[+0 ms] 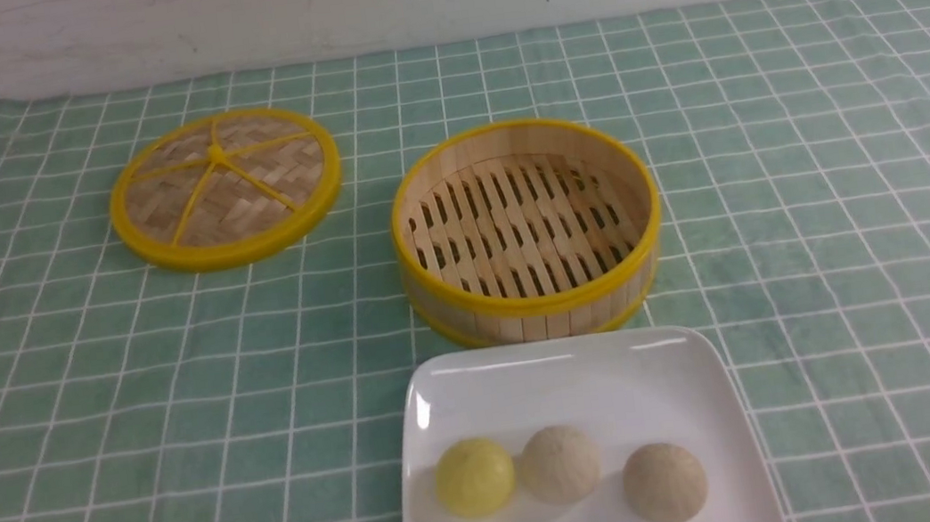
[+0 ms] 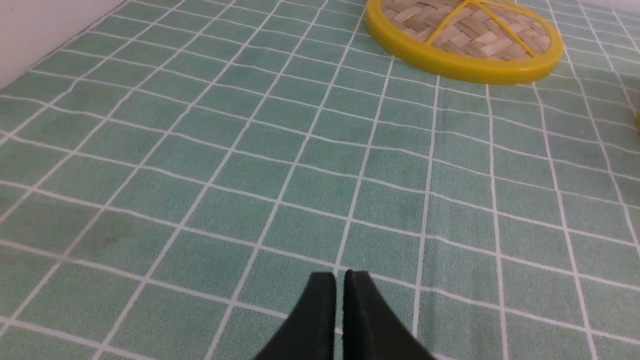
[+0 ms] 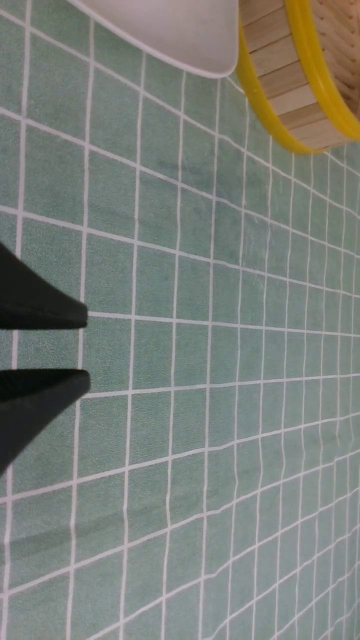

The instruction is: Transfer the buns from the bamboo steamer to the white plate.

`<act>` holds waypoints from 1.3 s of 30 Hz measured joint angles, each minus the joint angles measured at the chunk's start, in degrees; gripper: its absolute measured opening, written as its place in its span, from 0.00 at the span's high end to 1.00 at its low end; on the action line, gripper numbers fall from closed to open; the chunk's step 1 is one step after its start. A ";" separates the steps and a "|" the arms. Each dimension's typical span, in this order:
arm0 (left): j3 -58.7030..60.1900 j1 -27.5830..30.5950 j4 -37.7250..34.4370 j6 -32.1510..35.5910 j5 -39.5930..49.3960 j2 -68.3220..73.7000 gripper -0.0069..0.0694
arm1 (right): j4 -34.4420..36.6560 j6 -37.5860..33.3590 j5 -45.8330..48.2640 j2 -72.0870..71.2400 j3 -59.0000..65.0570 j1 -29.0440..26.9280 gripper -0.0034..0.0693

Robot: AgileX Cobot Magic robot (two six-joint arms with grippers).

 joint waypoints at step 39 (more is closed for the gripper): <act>-0.05 0.00 -0.52 1.13 0.12 0.00 0.81 | 0.00 0.00 0.00 0.00 0.00 0.00 0.70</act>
